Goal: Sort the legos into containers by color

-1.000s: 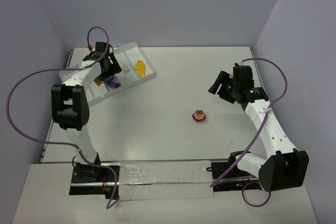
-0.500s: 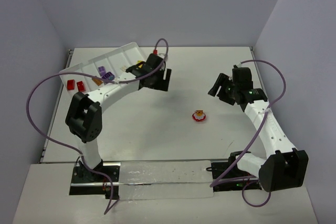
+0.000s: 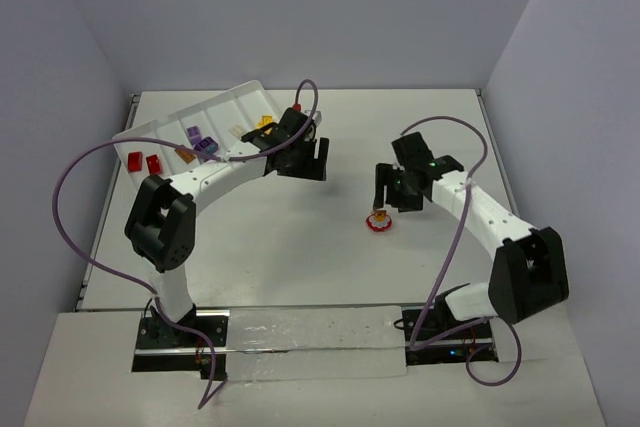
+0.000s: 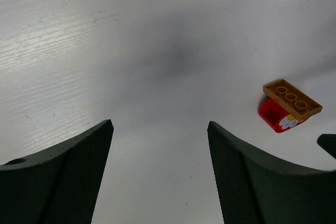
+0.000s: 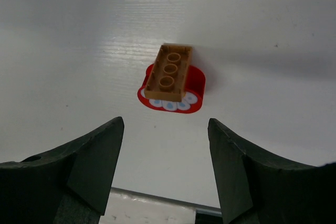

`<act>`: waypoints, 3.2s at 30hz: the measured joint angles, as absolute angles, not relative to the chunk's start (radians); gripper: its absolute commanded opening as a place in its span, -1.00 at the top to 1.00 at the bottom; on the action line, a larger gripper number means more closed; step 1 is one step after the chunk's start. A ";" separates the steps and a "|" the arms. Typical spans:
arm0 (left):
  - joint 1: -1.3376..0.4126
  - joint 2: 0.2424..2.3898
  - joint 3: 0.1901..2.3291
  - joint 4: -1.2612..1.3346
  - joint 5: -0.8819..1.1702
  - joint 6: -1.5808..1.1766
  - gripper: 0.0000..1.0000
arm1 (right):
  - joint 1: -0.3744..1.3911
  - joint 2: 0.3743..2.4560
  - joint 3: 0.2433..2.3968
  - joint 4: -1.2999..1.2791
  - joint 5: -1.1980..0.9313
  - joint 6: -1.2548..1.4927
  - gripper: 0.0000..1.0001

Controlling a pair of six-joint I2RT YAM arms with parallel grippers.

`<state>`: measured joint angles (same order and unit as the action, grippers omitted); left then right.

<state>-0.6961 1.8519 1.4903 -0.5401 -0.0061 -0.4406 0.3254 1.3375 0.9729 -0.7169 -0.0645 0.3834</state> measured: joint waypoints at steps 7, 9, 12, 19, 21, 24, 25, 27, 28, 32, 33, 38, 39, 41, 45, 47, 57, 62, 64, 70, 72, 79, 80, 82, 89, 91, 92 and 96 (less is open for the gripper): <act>-0.676 1.851 1.485 -0.541 -0.002 -0.450 -0.60 | 0.427 1.441 1.005 -0.717 0.072 0.369 -0.46; -0.676 1.851 1.483 -0.541 -0.002 -0.451 -0.60 | 0.427 1.462 1.006 -0.715 0.099 0.368 -0.44; -0.676 1.851 1.481 -0.542 -0.002 -0.451 -0.60 | 0.427 1.493 1.006 -0.710 0.117 0.368 -0.36; -0.674 1.851 1.481 -0.542 -0.002 -0.451 -0.59 | 0.427 1.520 1.006 -0.684 0.113 0.364 -0.23; -0.674 1.851 1.481 -0.542 0.001 -0.451 -0.59 | 0.428 1.524 1.006 -0.681 0.110 0.364 -0.19; -0.674 1.851 1.481 -0.542 0.006 -0.451 -0.59 | 0.428 1.527 1.006 -0.672 0.096 0.366 -0.11; -0.674 1.851 1.481 -0.542 0.006 -0.451 -0.59 | 0.428 1.528 1.006 -0.669 0.092 0.368 -0.09; -0.674 1.851 1.481 -0.542 0.007 -0.451 -0.59 | 0.428 1.530 1.006 -0.665 0.087 0.370 -0.08; -0.674 1.851 1.481 -0.542 0.008 -0.451 -0.59 | 0.428 1.531 1.006 -0.664 0.085 0.372 -0.08; -0.674 1.851 1.481 -0.542 0.009 -0.451 -0.59 | 0.433 1.539 1.007 -0.659 0.082 0.378 0.03; -0.674 1.851 1.481 -0.542 0.009 -0.451 -0.59 | 0.434 1.542 1.008 -0.658 0.082 0.380 0.10; -0.674 1.851 1.478 -0.541 0.012 -0.450 -0.58 | 0.443 1.545 1.008 -0.656 0.086 0.395 0.48; -0.674 1.851 1.476 -0.541 0.014 -0.450 -0.58 | 0.444 1.545 1.008 -0.656 0.087 0.398 0.58; -0.674 1.851 1.473 -0.540 0.018 -0.450 -0.58 | 0.448 1.545 1.008 -0.655 0.090 0.402 0.77; -0.674 1.851 1.465 -0.540 0.024 -0.450 -0.61 | 0.453 1.545 1.010 -0.656 0.091 0.407 0.89; -0.674 1.851 1.463 -0.539 0.029 -0.450 -0.64 | 0.454 1.545 1.017 -0.660 0.091 0.410 0.92; -0.662 1.828 1.346 -0.436 0.217 -0.468 -0.97 | 0.446 1.526 1.120 -0.628 -0.012 0.521 0.95; -0.597 1.771 1.227 -0.348 0.340 -0.523 -0.91 | 0.443 1.512 1.122 -0.579 -0.068 0.599 0.95; -0.564 1.733 1.176 -0.310 0.381 -0.542 -0.86 | 0.441 1.506 1.122 -0.564 -0.081 0.625 0.95; -0.537 1.668 1.141 -0.278 0.481 -0.530 -0.77 | 0.430 1.504 1.122 -0.532 -0.135 0.673 0.95; -0.540 1.664 1.140 -0.270 0.524 -0.512 -0.76 | 0.426 1.504 1.122 -0.519 -0.157 0.686 0.95; -0.580 1.670 1.141 -0.264 0.609 -0.471 -0.77 | 0.422 1.504 1.122 -0.498 -0.214 0.711 0.95; -0.589 1.675 1.144 -0.264 0.612 -0.467 -0.77 | 0.422 1.504 1.122 -0.498 -0.220 0.712 0.95; -0.603 1.686 1.149 -0.259 0.617 -0.464 -0.76 | 0.422 1.504 1.122 -0.498 -0.226 0.714 0.95; -0.606 1.705 1.163 -0.247 0.613 -0.466 -0.76 | 0.422 1.504 1.122 -0.498 -0.236 0.714 0.95; -0.606 1.715 1.176 -0.238 0.611 -0.468 -0.74 | 0.422 1.504 1.122 -0.499 -0.244 0.714 0.95; -0.607 1.721 1.182 -0.229 0.611 -0.471 -0.72 | 0.422 1.504 1.122 -0.498 -0.247 0.714 0.95; -0.607 1.739 1.194 -0.196 0.611 -0.494 -0.64 | 0.422 1.504 1.122 -0.498 -0.255 0.714 0.95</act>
<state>-0.6075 1.7387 1.1938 -0.1965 0.6112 -0.4938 0.4221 1.5036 1.1225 -0.4984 -0.2552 0.7136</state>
